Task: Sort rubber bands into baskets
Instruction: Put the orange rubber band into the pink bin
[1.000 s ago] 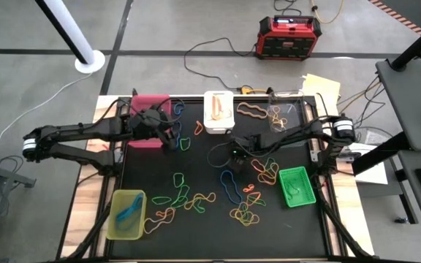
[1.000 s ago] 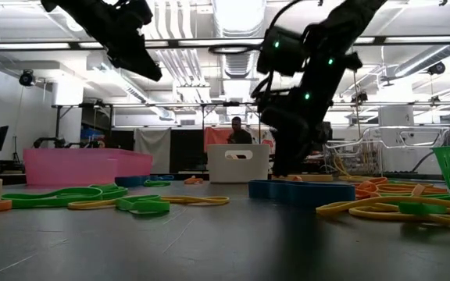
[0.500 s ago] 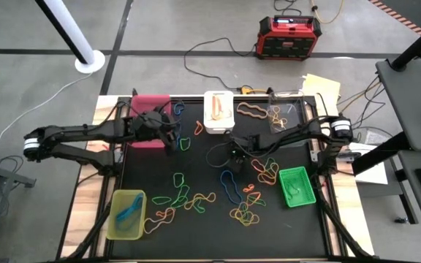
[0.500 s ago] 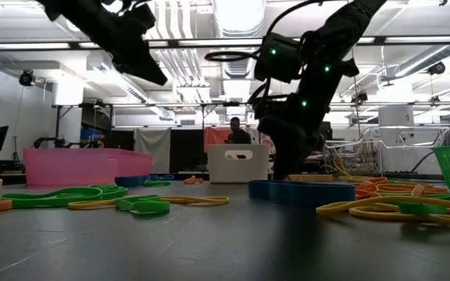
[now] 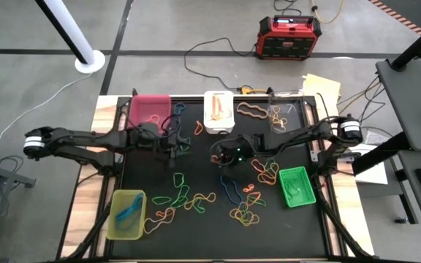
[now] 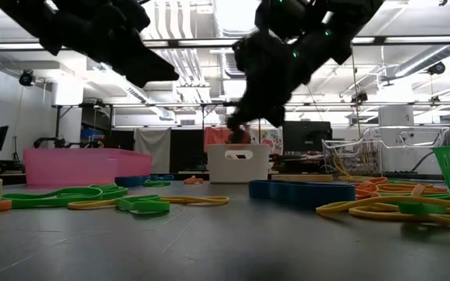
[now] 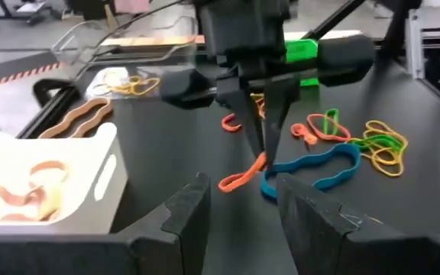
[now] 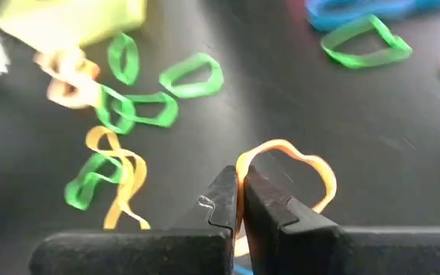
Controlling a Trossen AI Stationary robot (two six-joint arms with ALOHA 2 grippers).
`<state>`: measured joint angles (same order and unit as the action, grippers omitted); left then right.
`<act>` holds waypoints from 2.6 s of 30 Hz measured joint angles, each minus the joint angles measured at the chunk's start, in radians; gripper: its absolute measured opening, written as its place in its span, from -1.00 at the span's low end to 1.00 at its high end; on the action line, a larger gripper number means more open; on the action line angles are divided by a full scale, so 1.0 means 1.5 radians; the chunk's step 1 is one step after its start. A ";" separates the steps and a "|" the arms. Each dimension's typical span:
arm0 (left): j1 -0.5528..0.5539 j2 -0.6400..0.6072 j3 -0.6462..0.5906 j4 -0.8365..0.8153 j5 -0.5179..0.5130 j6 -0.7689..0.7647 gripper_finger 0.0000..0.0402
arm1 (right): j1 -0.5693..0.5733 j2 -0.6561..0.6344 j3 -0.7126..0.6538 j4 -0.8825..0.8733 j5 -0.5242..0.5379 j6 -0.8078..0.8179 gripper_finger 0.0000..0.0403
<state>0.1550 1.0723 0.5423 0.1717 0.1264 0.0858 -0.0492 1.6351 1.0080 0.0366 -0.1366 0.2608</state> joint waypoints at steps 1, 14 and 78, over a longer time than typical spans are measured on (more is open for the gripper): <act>-0.004 0.003 -0.005 0.009 0.000 0.000 -0.33 | 0.000 0.001 0.000 0.020 -0.012 -0.005 -0.96; -0.032 0.111 -0.010 0.172 0.035 -0.001 -0.20 | -0.001 0.001 0.028 0.159 -0.057 -0.063 -0.96; 0.338 0.092 0.196 -0.569 -0.399 -0.071 -0.87 | -0.006 -0.089 0.066 -0.143 0.152 -0.029 -0.21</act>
<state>0.6622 1.2110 0.8360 -0.6825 -0.4726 -0.0208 -0.0574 1.5021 1.1066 -0.1780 0.0907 0.2166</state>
